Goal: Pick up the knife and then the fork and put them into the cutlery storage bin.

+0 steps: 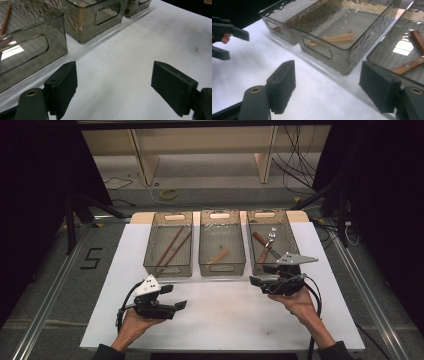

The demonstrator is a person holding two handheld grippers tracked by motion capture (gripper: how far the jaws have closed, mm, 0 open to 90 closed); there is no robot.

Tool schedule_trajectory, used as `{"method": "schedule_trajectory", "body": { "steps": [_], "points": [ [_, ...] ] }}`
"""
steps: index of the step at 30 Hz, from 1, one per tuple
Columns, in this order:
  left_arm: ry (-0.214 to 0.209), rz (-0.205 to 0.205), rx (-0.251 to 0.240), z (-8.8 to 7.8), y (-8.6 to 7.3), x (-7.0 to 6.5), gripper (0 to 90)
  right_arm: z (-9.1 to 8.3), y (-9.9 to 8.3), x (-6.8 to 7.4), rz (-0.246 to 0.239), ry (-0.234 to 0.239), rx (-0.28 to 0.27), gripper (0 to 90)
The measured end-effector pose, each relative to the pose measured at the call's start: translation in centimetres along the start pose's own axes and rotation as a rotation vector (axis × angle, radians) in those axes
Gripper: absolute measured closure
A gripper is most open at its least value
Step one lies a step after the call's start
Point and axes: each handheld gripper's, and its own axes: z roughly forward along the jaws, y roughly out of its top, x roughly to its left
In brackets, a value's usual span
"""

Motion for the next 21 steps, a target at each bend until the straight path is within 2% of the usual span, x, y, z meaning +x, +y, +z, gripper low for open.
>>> {"method": "schedule_trajectory", "body": {
  "steps": [3, 7, 12, 21],
  "points": [
    [-0.01, -0.013, -0.007, 0.0, 0.0, 0.0, 20.3, -0.1, -0.3, 0.5, -0.007, 0.018, -0.001, 28.8],
    [-0.015, -0.008, -0.007, 0.0, 0.0, 0.0, 20.3, -0.1, -0.8, 1.3, -0.027, 0.028, 0.004, 27.6],
    [-0.02, -0.008, -0.011, 0.0, 0.0, -0.1, 20.2, -0.3, -1.6, 2.0, -0.038, 0.038, -0.017, 27.4],
    [-0.036, 0.0, -0.017, -0.2, -0.1, -0.5, 20.1, -1.2, -3.4, 2.6, -0.026, 0.04, -0.031, 26.3]
  ]
}}
